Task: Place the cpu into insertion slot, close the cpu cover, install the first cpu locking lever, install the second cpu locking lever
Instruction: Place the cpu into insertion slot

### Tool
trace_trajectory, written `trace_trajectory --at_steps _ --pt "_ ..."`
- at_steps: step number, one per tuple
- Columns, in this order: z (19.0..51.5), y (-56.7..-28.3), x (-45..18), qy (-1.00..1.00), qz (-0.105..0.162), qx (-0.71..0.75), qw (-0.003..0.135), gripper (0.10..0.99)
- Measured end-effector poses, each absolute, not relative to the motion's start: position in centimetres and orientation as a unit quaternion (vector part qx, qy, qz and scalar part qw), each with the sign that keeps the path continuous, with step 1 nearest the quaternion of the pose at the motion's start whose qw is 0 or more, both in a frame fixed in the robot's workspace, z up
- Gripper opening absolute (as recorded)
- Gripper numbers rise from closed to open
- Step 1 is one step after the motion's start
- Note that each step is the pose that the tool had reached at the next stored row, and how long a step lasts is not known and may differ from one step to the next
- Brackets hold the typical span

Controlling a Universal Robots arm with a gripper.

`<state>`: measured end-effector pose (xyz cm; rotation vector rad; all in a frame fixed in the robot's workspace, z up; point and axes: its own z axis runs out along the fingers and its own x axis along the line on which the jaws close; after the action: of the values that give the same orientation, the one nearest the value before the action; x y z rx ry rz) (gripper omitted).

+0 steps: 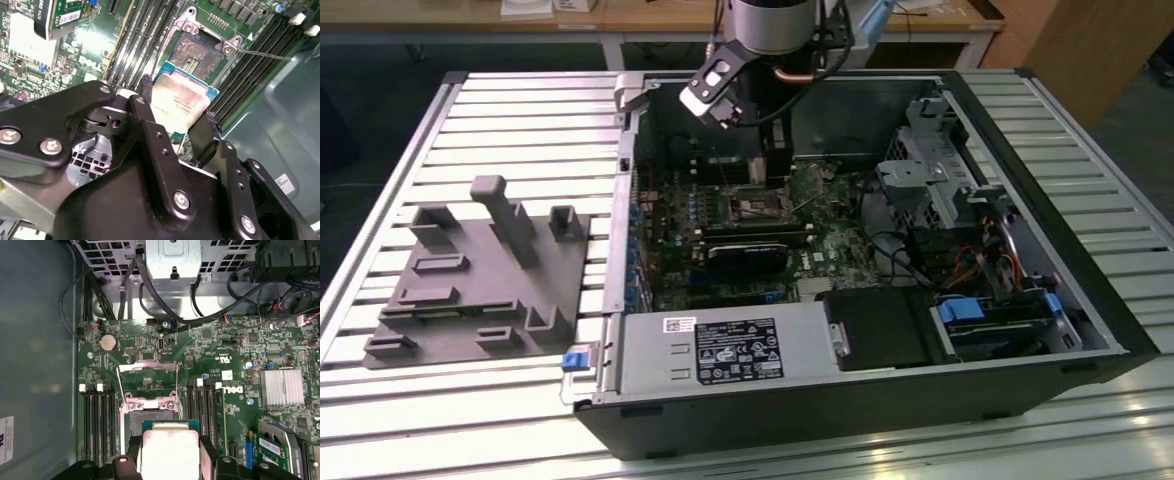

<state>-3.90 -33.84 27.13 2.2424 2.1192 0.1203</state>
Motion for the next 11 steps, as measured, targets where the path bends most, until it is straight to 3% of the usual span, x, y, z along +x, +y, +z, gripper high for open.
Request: trace_trajectory --at_steps 11 --pt "25.5 -33.8 -3.9 0.691 0.046 0.721 0.033 0.541"
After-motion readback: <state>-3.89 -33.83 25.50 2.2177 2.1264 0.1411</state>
